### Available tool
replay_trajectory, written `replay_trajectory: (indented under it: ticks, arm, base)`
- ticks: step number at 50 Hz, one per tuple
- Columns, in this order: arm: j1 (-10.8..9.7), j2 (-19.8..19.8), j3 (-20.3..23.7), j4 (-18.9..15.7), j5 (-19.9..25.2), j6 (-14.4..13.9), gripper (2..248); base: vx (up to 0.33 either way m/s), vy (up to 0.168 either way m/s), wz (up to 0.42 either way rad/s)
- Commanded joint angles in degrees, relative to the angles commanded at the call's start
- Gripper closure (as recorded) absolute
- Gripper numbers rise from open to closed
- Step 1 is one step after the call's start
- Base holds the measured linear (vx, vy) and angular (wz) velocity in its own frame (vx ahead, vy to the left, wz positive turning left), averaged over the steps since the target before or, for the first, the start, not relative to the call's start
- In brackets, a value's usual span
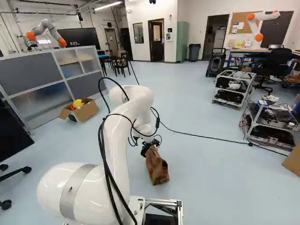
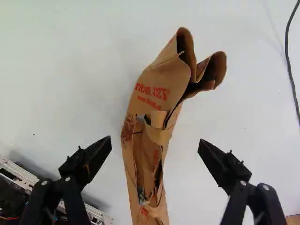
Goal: Pick up the grocery bag from the ground
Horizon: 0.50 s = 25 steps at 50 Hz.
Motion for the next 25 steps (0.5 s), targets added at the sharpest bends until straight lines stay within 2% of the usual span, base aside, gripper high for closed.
replay_trajectory:
  ticks: [25]
  arm:
    - [0.0,-5.37,-4.85,0.0,-0.06,0.0,3]
  base:
    - [0.0,0.0,0.0]
